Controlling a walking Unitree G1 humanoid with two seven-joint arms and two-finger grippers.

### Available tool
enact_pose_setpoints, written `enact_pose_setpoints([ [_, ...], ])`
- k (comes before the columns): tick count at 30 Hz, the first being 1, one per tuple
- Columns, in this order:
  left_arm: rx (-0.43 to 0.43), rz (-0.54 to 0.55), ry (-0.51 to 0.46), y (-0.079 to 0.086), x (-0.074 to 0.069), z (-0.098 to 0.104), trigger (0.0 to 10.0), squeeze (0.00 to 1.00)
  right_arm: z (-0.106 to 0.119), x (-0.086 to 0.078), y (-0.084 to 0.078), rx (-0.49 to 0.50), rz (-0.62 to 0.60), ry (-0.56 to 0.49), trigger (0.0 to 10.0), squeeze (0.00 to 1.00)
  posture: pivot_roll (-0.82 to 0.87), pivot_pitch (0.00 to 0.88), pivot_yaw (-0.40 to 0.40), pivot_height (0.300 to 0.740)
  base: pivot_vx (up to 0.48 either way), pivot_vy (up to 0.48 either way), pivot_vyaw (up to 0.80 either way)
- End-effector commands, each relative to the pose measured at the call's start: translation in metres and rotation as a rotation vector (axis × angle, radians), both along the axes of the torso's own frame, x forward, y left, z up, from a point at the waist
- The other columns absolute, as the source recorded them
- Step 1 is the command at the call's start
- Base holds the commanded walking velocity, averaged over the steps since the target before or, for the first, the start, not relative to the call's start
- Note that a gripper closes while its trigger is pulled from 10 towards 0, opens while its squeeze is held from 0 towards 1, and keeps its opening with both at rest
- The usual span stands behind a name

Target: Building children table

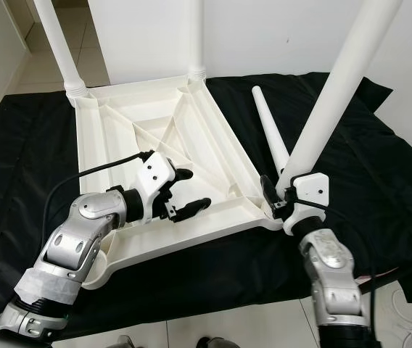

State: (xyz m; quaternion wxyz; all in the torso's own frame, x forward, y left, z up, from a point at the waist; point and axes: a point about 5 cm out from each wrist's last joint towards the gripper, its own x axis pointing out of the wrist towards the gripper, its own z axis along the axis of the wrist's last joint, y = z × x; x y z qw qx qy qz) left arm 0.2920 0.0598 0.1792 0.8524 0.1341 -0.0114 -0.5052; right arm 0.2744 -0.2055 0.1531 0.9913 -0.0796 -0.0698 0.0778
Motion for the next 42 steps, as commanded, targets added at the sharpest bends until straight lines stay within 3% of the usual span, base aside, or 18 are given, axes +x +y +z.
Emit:
enact_pose_setpoints([
  [1, -0.009, 0.081, -0.002, 0.003, 0.002, -0.004, 10.0, 0.00, -0.017, 0.000, 0.002, -0.025, -0.053, 0.094, 10.0, 0.00, -0.04, 0.068, -0.001, 0.740, 0.000, 0.000, 0.00],
  [4, -0.008, 0.083, -0.002, 0.003, 0.003, -0.004, 10.0, 0.00, -0.019, 0.000, 0.007, -0.001, -0.097, 0.106, 10.0, 0.00, -0.04, 0.066, -0.004, 0.740, 0.000, 0.000, 0.00],
  [5, -0.007, 0.082, -0.004, 0.003, 0.002, -0.004, 10.0, 0.00, -0.022, 0.000, 0.013, 0.065, -0.207, 0.111, 10.0, 0.00, -0.04, 0.061, -0.008, 0.740, 0.000, 0.000, 0.00],
  [9, -0.006, 0.081, -0.005, 0.003, 0.002, -0.004, 10.0, 0.00, -0.025, 0.000, 0.019, 0.081, -0.256, 0.132, 10.0, 0.00, -0.04, 0.058, -0.009, 0.740, 0.000, 0.000, 0.00],
  [12, -0.005, 0.079, -0.005, 0.002, 0.001, -0.004, 10.0, 0.00, -0.026, -0.001, 0.033, 0.143, -0.352, 0.127, 10.0, 0.00, -0.03, 0.051, -0.012, 0.740, 0.000, 0.000, 0.00],
  [16, -0.004, 0.074, -0.005, 0.002, 0.001, -0.005, 10.0, 0.00, -0.022, -0.001, 0.039, 0.199, -0.454, 0.100, 10.0, 0.00, -0.03, 0.043, -0.015, 0.740, 0.000, 0.000, 0.00],
  [22, -0.007, 0.066, -0.006, -0.002, 0.000, -0.005, 10.0, 0.00, -0.012, 0.004, 0.051, 0.231, -0.401, 0.054, 10.0, 0.00, -0.03, 0.035, -0.012, 0.740, 0.000, 0.000, 0.00],
  [23, -0.007, 0.064, -0.006, -0.002, 0.000, -0.005, 10.0, 0.00, -0.011, 0.004, 0.051, 0.230, -0.398, 0.047, 10.0, 0.46, -0.03, 0.033, -0.010, 0.740, 0.000, 0.000, 0.00],
  [24, -0.006, 0.060, -0.005, -0.002, 0.000, -0.005, 10.0, 0.00, -0.010, 0.005, 0.051, 0.231, -0.392, 0.042, 10.0, 0.46, -0.03, 0.031, -0.012, 0.740, 0.000, 0.000, 0.00],
  [25, -0.003, 0.057, -0.006, -0.002, -0.001, -0.006, 10.0, 0.00, -0.008, 0.005, 0.051, 0.236, -0.368, 0.032, 10.0, 1.00, -0.03, 0.030, -0.011, 0.740, 0.000, 0.000, 0.00],
  [35, -0.006, 0.050, 0.001, -0.005, -0.003, -0.008, 10.0, 0.00, 0.006, 0.008, 0.044, 0.203, -0.259, -0.053, 10.0, 1.00, -0.03, 0.020, -0.018, 0.740, 0.000, 0.000, 0.00],
  [36, -0.006, 0.042, 0.007, -0.008, -0.006, -0.011, 10.0, 0.00, 0.007, 0.008, 0.042, 0.196, -0.205, -0.046, 10.0, 0.00, -0.03, 0.017, -0.017, 0.740, 0.000, 0.000, 0.00],
  [42, -0.006, 0.025, 0.020, -0.012, -0.010, -0.014, 10.0, 0.00, 0.007, 0.006, 0.039, 0.102, -0.049, -0.027, 10.0, 0.00, -0.03, 0.018, -0.016, 0.740, 0.000, 0.000, 0.00],
])
